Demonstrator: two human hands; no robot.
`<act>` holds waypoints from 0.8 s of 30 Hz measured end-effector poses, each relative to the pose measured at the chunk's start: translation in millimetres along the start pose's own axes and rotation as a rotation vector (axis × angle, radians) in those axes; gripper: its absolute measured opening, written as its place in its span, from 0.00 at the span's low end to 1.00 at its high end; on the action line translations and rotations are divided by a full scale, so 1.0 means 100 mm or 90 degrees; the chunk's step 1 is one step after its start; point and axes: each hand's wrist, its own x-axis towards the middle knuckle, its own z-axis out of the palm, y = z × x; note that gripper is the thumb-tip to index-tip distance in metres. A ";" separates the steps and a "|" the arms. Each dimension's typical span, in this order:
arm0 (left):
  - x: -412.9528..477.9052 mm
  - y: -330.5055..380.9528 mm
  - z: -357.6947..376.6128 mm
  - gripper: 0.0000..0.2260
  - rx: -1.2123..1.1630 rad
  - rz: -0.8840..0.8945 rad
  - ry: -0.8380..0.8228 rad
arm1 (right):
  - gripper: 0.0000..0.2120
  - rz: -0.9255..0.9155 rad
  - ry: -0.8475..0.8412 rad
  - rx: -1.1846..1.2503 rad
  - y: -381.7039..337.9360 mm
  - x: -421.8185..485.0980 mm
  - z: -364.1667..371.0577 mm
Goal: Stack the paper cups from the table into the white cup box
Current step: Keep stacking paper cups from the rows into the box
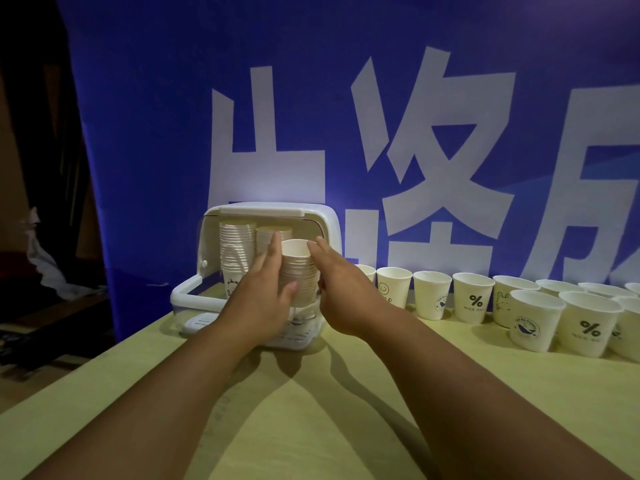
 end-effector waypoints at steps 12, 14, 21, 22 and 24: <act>-0.10 0.15 -0.10 0.09 0.041 0.056 0.195 | 0.08 0.119 0.134 0.009 0.09 -0.16 -0.16; -0.15 0.23 -0.09 0.03 0.041 0.053 0.142 | 0.07 0.141 0.134 -0.002 0.14 -0.21 -0.20; -0.35 0.61 0.21 0.05 0.023 0.052 -0.002 | 0.05 0.215 0.097 -0.080 0.58 -0.59 -0.44; -0.37 0.65 0.28 0.04 0.016 0.046 -0.025 | 0.05 0.231 0.088 -0.092 0.67 -0.70 -0.49; -0.38 0.75 0.41 0.04 0.008 0.036 -0.060 | 0.04 0.275 0.074 -0.119 0.87 -0.91 -0.57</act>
